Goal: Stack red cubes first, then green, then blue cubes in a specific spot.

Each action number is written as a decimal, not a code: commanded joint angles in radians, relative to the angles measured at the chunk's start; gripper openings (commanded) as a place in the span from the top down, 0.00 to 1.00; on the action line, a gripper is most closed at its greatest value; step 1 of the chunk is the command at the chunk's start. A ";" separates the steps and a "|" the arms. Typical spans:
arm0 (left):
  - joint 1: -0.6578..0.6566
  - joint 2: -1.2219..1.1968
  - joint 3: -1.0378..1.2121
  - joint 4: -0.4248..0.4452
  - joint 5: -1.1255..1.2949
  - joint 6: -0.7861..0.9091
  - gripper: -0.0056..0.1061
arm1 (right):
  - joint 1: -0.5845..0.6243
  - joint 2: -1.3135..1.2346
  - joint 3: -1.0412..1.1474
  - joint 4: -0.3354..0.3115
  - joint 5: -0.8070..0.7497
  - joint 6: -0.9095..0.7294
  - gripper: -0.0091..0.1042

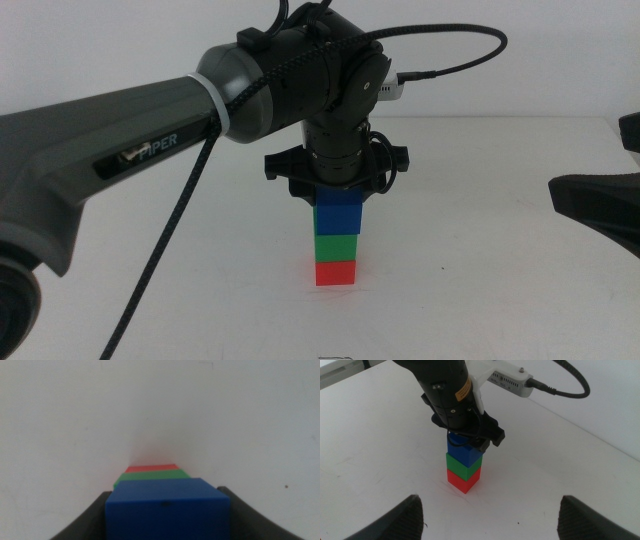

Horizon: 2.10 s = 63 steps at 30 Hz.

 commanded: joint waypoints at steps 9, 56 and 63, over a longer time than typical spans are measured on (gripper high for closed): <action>-0.003 -0.044 -0.031 0.024 0.025 -0.040 0.96 | -0.006 -0.006 -0.028 -0.008 -0.070 -0.009 0.14; 0.006 -0.507 -0.015 0.428 0.204 0.325 0.11 | -0.006 -0.006 -0.028 -0.008 -0.070 -0.009 0.14; 0.169 -0.584 -0.013 0.291 0.085 0.495 0.11 | -0.006 -0.006 -0.028 -0.009 -0.070 -0.009 0.14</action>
